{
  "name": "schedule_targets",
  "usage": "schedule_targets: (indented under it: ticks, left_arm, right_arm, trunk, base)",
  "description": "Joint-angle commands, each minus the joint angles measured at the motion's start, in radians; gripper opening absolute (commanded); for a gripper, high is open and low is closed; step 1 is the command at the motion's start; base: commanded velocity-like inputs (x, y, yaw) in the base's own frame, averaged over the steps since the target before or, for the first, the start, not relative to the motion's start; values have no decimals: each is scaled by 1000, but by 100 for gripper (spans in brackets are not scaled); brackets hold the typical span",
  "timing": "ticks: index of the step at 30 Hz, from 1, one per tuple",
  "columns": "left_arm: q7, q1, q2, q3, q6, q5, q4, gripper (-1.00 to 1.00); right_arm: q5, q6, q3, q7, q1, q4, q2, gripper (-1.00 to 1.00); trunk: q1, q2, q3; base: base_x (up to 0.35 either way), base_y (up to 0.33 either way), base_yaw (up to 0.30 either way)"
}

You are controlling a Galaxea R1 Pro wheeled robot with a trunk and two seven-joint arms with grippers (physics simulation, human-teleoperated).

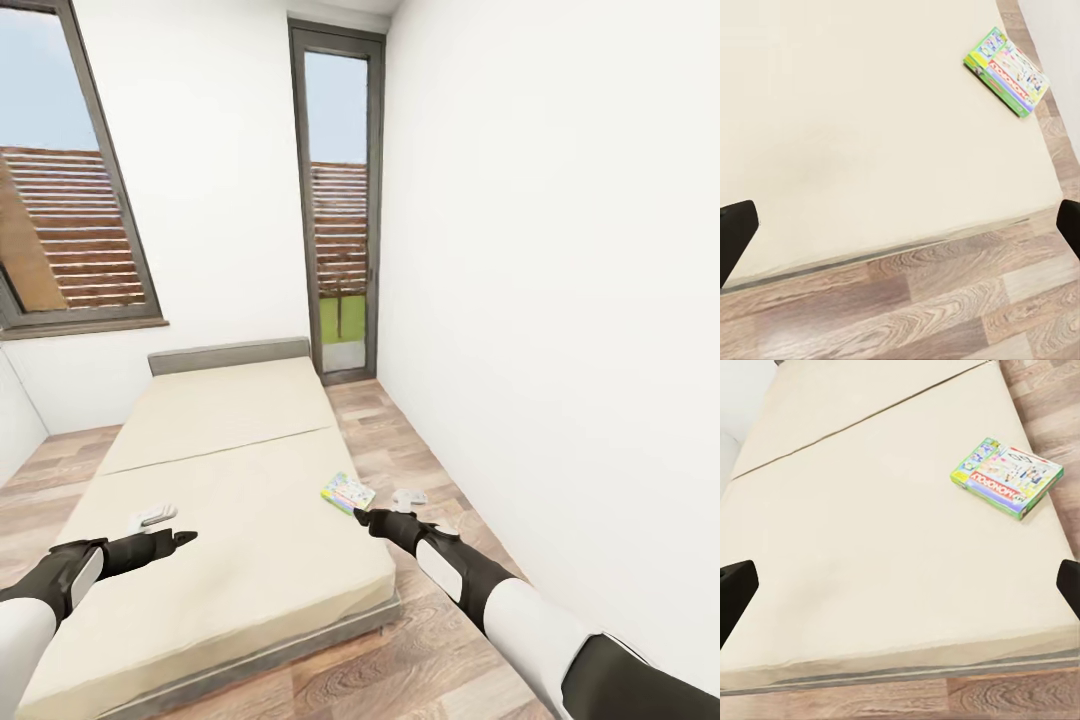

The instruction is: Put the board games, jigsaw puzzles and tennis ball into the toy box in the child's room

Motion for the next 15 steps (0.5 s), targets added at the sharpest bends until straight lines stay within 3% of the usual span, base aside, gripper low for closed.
schedule_targets:
  ticks: [1, 15]
  left_arm:
    - [-5, -1, -1, 9, 9, -4, -1, 100]
    - [-5, -1, 0, 9, 9, -4, -1, 100]
  right_arm:
    - [-7, 3, 4, 1, -1, 0, 0, 100]
    - [-10, 3, 3, 4, -1, 0, -1, 100]
  trunk:
    - [1, -2, -2]
    - [1, -2, -2]
  base:
    - [43, -50, 12]
    - [9, -10, 2]
